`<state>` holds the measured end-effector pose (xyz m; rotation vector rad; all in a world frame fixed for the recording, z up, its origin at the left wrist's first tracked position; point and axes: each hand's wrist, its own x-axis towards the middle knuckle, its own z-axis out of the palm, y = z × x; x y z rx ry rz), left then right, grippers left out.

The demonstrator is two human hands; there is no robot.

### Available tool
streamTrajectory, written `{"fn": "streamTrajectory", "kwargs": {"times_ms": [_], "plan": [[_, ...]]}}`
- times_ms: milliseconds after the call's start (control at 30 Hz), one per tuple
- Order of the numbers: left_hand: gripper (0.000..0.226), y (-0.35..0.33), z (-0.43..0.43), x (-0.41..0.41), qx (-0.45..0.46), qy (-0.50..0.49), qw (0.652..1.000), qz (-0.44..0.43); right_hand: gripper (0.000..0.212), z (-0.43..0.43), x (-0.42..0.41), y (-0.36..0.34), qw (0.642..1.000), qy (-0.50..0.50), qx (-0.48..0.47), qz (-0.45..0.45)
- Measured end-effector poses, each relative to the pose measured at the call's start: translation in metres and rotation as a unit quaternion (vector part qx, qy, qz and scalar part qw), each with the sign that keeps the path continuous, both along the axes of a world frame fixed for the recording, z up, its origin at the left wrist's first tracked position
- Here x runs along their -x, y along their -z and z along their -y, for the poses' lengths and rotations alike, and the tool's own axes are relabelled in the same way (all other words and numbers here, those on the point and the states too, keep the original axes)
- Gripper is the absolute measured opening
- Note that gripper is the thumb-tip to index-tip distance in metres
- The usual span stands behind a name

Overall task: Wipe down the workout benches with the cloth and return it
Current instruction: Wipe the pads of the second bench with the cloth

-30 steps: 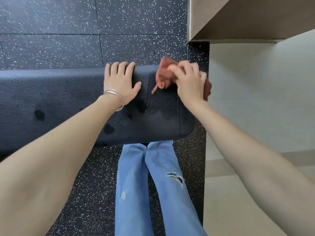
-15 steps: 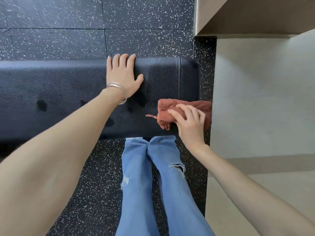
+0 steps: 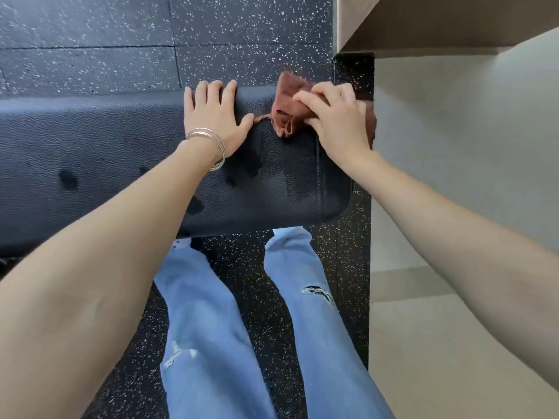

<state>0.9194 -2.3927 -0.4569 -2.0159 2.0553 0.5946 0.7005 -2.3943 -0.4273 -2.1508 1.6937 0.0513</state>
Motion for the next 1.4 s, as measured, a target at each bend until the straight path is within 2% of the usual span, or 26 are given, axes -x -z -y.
{"fn": "streamTrajectory", "kwargs": {"times_ms": [233,333,400,467,533,567,600,633,767,833,933,1000,1100,1167,1267,1400], "plan": [[0.070,0.002,-0.006,-0.018,0.025,0.072,0.997,-0.018,0.038,-0.156,0.006,-0.002,0.985,0.173,-0.022,-0.014],[0.069,0.001,-0.008,-0.029,0.030,0.100,0.994,-0.026,0.039,-0.166,0.006,-0.006,0.982,0.187,-0.017,-0.007],[0.069,0.000,-0.009,-0.043,0.033,0.120,0.992,-0.026,0.040,-0.162,-0.005,-0.004,0.970,0.244,-0.002,-0.008],[0.068,0.000,-0.011,-0.059,0.034,0.136,0.990,-0.025,0.041,-0.159,-0.034,0.001,0.924,0.381,0.016,-0.001],[0.069,-0.002,-0.013,-0.075,0.030,0.149,0.988,-0.026,0.039,-0.154,-0.079,0.005,0.857,0.515,0.028,-0.003],[0.069,-0.004,-0.014,-0.082,0.027,0.155,0.987,-0.025,0.039,-0.150,-0.104,0.007,0.833,0.552,0.029,-0.008],[0.069,-0.005,-0.016,-0.089,0.025,0.161,0.986,-0.024,0.039,-0.146,-0.129,0.008,0.825,0.564,0.031,-0.013],[0.069,-0.005,-0.017,-0.095,0.024,0.167,0.985,-0.022,0.040,-0.143,-0.154,0.008,0.831,0.554,0.033,-0.016],[0.067,-0.007,-0.015,-0.120,0.012,0.161,0.987,-0.021,0.046,-0.156,-0.244,0.006,0.899,0.438,-0.003,0.001],[0.064,-0.009,-0.013,-0.132,0.007,0.148,0.989,-0.028,0.049,-0.160,-0.248,0.002,0.923,0.386,-0.017,-0.001],[0.063,-0.009,-0.011,-0.149,0.007,0.148,0.988,-0.031,0.041,-0.152,-0.204,-0.003,0.953,0.302,-0.021,-0.021],[0.063,-0.008,-0.010,-0.159,0.011,0.150,0.988,-0.029,0.039,-0.136,-0.165,-0.004,0.940,0.338,-0.004,-0.044],[0.063,-0.005,-0.012,-0.166,0.024,0.149,0.988,-0.022,0.038,-0.101,-0.126,0.002,0.881,0.470,0.035,-0.048],[0.064,-0.003,-0.014,-0.163,0.025,0.148,0.988,-0.025,0.039,-0.091,-0.131,0.006,0.869,0.489,0.043,-0.063],[0.063,-0.004,-0.015,-0.163,0.024,0.140,0.989,-0.028,0.039,-0.104,-0.187,0.011,0.887,0.454,0.063,-0.062],[0.060,-0.006,-0.012,-0.172,0.013,0.145,0.989,-0.032,0.043,-0.134,-0.249,0.008,0.941,0.328,0.066,-0.051]]}}
